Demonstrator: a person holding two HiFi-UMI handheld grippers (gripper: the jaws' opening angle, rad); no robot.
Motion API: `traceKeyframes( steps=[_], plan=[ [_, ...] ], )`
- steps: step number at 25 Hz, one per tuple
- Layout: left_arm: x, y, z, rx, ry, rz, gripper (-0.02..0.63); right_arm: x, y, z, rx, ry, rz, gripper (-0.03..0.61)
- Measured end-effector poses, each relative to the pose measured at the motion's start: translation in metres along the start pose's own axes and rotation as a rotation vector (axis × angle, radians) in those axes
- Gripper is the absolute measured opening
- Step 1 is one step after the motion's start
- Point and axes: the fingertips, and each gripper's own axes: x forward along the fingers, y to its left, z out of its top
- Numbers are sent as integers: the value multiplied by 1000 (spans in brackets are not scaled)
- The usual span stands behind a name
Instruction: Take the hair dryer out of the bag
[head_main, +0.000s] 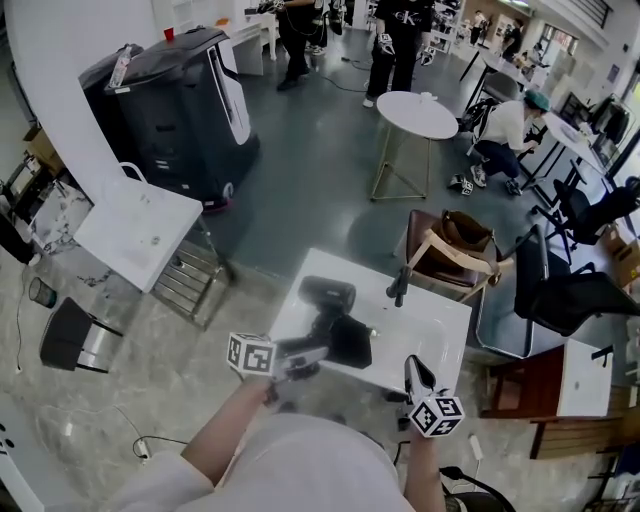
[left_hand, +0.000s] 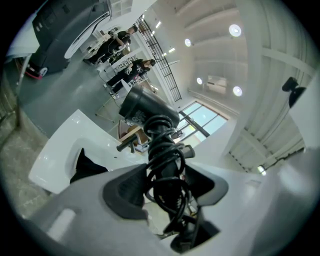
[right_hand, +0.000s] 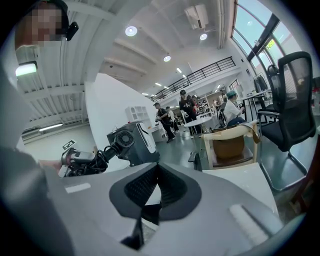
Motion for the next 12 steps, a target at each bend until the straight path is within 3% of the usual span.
traceKeyframes(
  steps=[12],
  plan=[
    [2,-1,-4,-4,1,4,238,-5,-6,-3,11,2,-15,5]
  ],
)
